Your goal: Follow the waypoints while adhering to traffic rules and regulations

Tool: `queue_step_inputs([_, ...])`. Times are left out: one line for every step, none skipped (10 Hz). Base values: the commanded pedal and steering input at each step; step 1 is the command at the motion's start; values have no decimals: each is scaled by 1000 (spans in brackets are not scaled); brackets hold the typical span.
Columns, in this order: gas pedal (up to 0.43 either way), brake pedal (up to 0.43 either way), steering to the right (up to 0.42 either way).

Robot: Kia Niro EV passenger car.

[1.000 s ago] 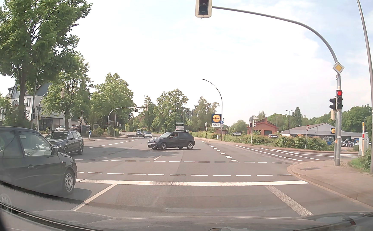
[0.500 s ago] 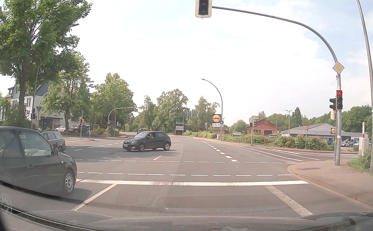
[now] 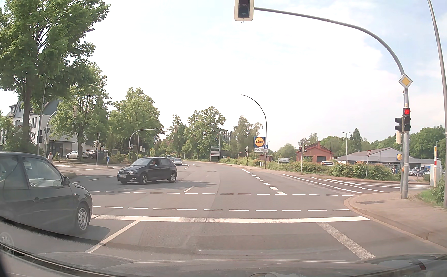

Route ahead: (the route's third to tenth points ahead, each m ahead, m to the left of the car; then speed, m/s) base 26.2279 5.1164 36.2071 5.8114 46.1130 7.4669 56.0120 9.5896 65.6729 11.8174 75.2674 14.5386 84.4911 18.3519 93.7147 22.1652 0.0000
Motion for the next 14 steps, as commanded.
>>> queue_step_inputs([0,0,-18])
queue_step_inputs([0,0,-18])
queue_step_inputs([0,0,-18])
queue_step_inputs([0,0,-18])
queue_step_inputs([0,0,-18])
queue_step_inputs([0,0,-18])
queue_step_inputs([0,0,-18])
queue_step_inputs([0,0,-18])
queue_step_inputs([0,0,-18])
queue_step_inputs([0,0,-18])
queue_step_inputs([0,0,-18])
queue_step_inputs([0,0,-18])
queue_step_inputs([0,0,-18])
queue_step_inputs([0,0,-18])
